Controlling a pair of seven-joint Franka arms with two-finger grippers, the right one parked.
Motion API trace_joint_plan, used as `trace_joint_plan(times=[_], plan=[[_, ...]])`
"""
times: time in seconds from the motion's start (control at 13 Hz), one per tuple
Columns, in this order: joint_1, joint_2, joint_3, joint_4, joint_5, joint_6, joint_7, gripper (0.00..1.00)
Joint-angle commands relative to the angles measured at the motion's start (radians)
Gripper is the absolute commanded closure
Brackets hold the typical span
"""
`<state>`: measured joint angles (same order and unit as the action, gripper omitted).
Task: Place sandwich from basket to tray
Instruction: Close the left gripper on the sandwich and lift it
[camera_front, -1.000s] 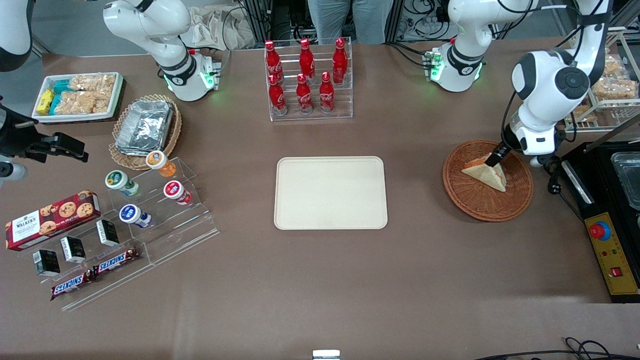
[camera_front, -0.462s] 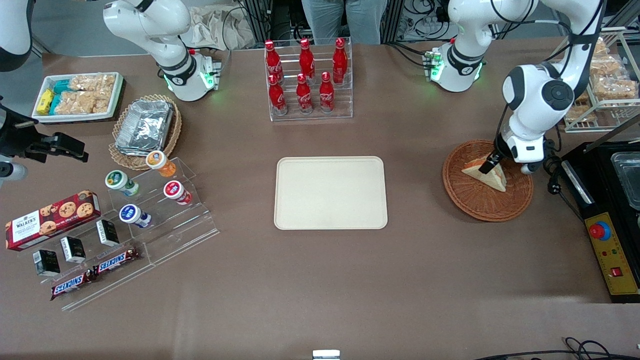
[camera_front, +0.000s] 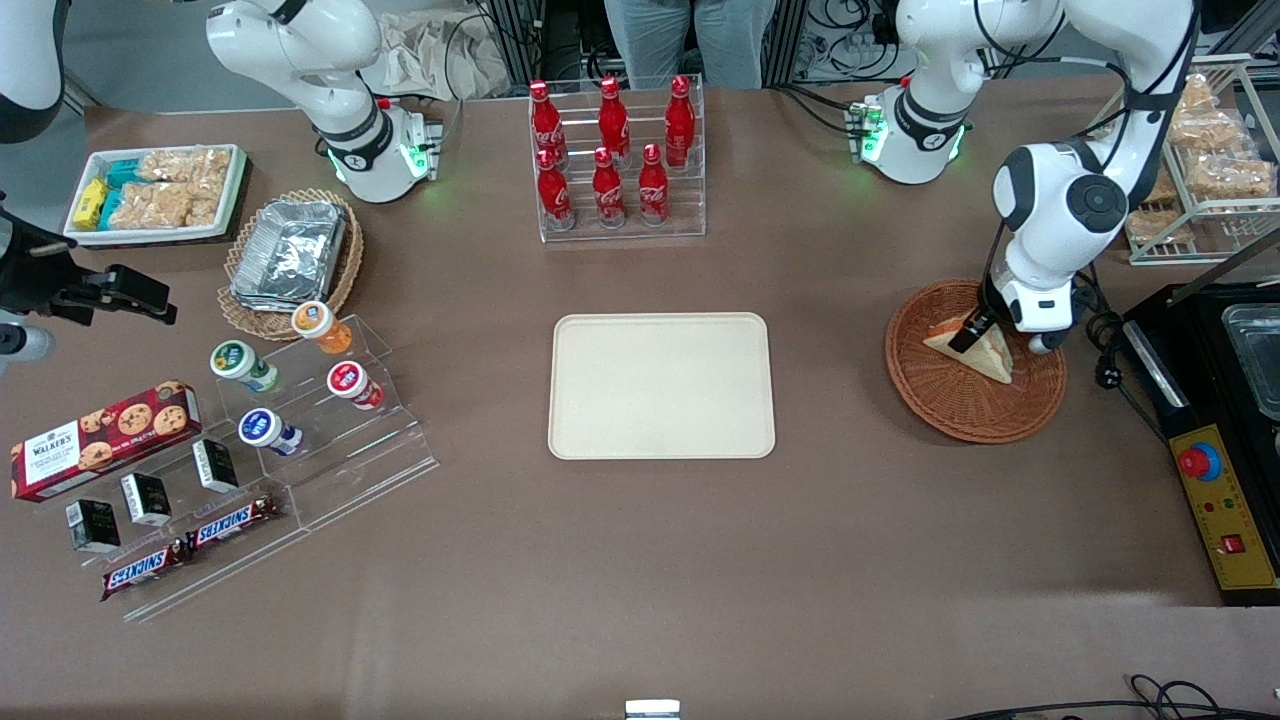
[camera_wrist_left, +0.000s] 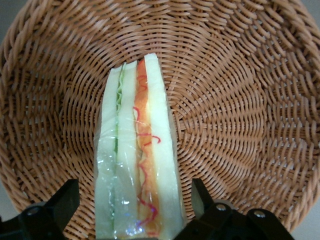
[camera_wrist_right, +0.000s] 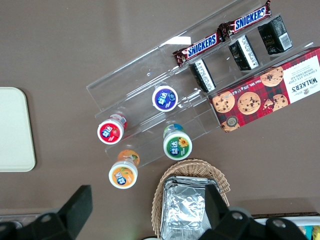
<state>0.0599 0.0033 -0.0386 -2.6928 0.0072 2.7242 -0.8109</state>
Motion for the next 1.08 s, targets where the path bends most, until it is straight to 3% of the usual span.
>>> trace_joint_plan(times=[0.0,0.08,0.23,0.54,0.77,1.0], plan=[[0.008,0.029,-0.007,-0.013,0.011,0.071,-0.027,0.04],[0.008,0.030,-0.007,-0.010,0.011,0.072,-0.027,0.09],[0.008,0.030,-0.006,-0.009,0.010,0.072,-0.027,0.28],[0.008,0.014,-0.003,-0.006,0.010,0.069,-0.028,0.80],[0.006,-0.060,-0.006,0.001,0.010,0.040,-0.037,0.97],[-0.006,-0.117,-0.013,0.088,0.010,-0.154,-0.036,1.00]])
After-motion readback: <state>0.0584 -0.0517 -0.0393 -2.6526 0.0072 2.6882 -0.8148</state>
